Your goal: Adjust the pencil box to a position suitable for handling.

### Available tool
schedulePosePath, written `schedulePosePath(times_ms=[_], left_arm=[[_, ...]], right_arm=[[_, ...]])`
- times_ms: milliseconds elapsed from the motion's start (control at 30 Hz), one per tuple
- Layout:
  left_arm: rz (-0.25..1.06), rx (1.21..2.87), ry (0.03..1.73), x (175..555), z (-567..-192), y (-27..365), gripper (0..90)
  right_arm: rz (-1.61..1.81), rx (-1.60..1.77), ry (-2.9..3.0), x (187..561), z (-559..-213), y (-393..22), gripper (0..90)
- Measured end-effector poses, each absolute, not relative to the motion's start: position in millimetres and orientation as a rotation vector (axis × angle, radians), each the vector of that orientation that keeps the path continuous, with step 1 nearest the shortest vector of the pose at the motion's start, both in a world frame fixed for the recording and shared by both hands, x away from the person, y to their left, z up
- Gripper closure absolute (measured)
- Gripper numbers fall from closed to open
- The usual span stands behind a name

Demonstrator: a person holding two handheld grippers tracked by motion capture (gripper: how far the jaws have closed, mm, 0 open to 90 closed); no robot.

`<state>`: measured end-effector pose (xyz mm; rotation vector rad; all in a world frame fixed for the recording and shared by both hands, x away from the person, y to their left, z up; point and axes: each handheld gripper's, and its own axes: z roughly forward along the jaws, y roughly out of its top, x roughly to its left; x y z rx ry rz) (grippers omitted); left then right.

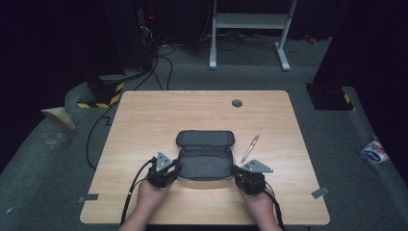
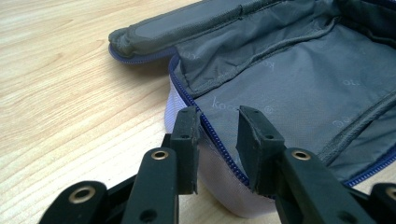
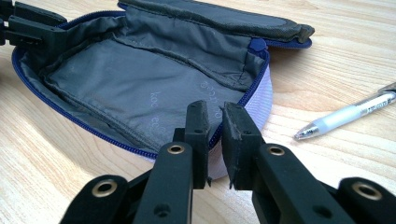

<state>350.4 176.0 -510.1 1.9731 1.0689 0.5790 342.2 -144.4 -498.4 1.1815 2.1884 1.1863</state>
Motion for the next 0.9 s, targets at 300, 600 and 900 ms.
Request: schedulePosePath(times_ms=[300,600,900], left_arm=[[0.592,1.977,1.058,346,-508,174,67.0],[0.596,1.975,1.063,348,-509,175,66.5],[0.605,1.903,1.056,341,-496,184,57.6]], right_arm=[[1.173,1.175,2.192,340,-500,-144,79.9],[1.170,1.163,2.204,336,-500,-142,79.5],[1.229,1.171,2.142,337,-490,-153,68.8]])
